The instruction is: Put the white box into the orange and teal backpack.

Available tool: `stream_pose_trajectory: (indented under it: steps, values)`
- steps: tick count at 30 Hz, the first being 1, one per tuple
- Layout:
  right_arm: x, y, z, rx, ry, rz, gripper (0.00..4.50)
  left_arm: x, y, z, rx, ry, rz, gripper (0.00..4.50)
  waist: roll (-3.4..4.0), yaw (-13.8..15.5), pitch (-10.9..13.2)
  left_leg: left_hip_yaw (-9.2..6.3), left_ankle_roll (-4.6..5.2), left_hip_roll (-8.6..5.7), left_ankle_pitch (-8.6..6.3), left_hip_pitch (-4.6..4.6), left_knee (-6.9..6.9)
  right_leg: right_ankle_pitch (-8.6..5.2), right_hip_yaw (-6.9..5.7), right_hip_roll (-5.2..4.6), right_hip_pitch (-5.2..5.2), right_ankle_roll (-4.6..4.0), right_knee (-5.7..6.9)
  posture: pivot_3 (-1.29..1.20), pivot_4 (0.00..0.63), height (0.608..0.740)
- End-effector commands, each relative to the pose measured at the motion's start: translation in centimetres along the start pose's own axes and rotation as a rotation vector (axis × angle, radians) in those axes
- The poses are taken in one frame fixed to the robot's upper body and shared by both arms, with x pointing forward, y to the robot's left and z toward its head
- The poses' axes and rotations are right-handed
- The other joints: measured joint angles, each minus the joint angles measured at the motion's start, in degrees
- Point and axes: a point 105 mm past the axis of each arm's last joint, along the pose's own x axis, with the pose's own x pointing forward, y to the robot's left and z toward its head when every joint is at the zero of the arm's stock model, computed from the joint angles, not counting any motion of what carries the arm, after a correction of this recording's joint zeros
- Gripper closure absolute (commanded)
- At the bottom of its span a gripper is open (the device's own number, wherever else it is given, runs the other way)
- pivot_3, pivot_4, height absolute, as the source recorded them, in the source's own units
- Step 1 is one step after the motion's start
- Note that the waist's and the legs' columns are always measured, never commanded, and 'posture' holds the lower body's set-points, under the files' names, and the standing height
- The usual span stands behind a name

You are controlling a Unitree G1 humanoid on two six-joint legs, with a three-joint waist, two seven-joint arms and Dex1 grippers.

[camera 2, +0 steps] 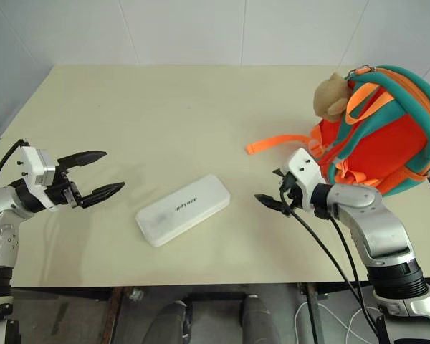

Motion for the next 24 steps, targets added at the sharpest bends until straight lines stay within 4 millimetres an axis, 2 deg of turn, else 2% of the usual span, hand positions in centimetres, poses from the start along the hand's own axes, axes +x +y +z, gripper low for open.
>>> stream_pose_trajectory:
  steps: [1, 7, 10, 11, 13, 14, 20, 24]
  values:
    - [0.4, -0.1, 1.4, -0.029, -0.053, -0.004, 1.21, -0.8, 0.3, 0.4, 0.024, 0.020, 0.050, 0.61, 0.00, -0.1, 0.0, 0.00, 0.00, 0.00, 0.00, 0.00, -0.01, 0.00, 0.00, 0.00, 0.00, 0.00, -0.01, 0.00, 0.150, 0.740]
    - [1.7, -1.2, 2.3, -0.068, -0.075, -0.022, 3.25, -1.1, 0.0, -0.5, -0.037, 0.111, 0.082, 2.51, -0.02, -0.8, 0.0, 0.02, 0.02, 0.00, 0.00, 0.01, 0.01, -0.05, 0.03, -0.01, 0.00, -0.18, -0.01, 0.00, 0.150, 0.740]
    - [2.4, -1.4, 1.9, -0.079, -0.075, -0.039, 4.34, -1.7, -0.9, -1.5, -0.112, 0.184, 0.055, 3.51, -0.03, -1.0, 0.0, 0.01, 0.02, 0.01, 0.00, 0.02, -0.01, -0.04, 0.02, 0.00, 0.01, -0.17, 0.00, 0.00, 0.150, 0.740]
    - [2.8, -1.4, 1.7, -0.080, -0.067, -0.044, 4.50, -2.0, -1.3, -1.7, -0.140, 0.203, 0.048, 3.84, -0.03, -1.2, 0.0, 0.00, 0.02, 0.01, 0.00, 0.02, -0.03, -0.04, 0.02, 0.01, 0.01, -0.17, 0.00, 0.00, 0.150, 0.740]
    - [3.3, -1.1, 1.7, -0.097, -0.071, -0.038, 4.50, -2.5, -2.1, -2.3, -0.207, 0.266, 0.034, 4.44, -0.03, -1.5, 0.0, 0.02, 0.04, 0.01, -0.03, 0.02, -0.06, -0.04, 0.03, -0.01, 0.00, -0.16, 0.00, 0.00, 0.150, 0.740]
    - [3.5, -1.0, 1.9, -0.100, -0.077, -0.033, 4.50, -2.7, -2.3, -2.5, -0.235, 0.299, 0.042, 4.49, -0.03, -1.5, 0.0, 0.04, 0.05, 0.01, -0.06, 0.01, -0.06, -0.02, 0.04, 0.00, -0.03, -0.12, 0.01, 0.00, 0.150, 0.740]
    - [6.1, -1.2, 0.5, -0.118, -0.001, -0.068, 4.50, -3.7, -3.4, -3.9, -0.392, 0.410, 0.133, 4.49, -0.04, -1.6, 0.0, 0.02, 0.04, 0.04, -0.06, 0.00, -0.06, -0.02, 0.04, 0.02, -0.10, -0.12, 0.06, 0.00, 0.150, 0.740]
    - [7.5, -0.1, 0.6, -0.110, -0.014, -0.034, 4.50, -3.9, -4.6, -4.7, -0.487, 0.455, 0.176, 4.49, -0.05, -1.5, 0.0, 0.02, 0.04, 0.03, -0.06, -0.01, -0.04, -0.06, 0.05, 0.01, -0.09, -0.21, 0.06, 0.00, 0.150, 0.740]
